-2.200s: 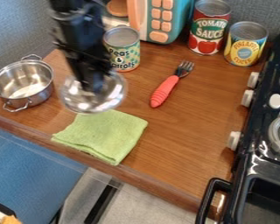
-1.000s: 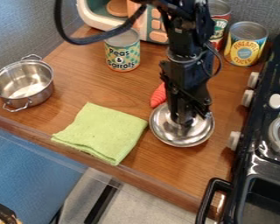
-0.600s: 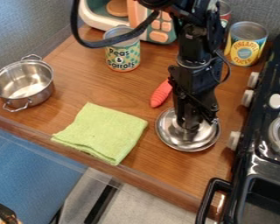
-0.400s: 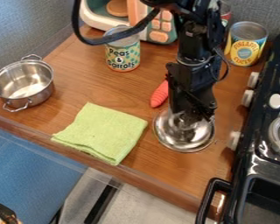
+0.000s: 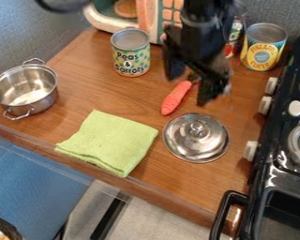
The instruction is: Place the pot lid next to the cloth
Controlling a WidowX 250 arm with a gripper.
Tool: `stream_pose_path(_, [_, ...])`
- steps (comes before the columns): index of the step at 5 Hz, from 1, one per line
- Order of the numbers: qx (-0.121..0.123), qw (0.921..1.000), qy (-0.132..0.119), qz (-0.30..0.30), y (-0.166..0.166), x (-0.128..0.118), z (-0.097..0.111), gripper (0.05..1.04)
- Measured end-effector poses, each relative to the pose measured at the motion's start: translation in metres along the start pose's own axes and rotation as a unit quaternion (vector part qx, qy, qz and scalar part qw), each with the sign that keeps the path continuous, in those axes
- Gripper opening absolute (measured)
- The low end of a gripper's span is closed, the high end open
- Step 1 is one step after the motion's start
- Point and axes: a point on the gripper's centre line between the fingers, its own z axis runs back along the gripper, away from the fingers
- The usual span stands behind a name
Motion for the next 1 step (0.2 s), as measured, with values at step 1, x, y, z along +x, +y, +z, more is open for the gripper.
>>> stream_pose_path(1, [0.010, 0.9989, 0.020, 0.042, 0.0077, -0.0116, 0.0080, 1.010])
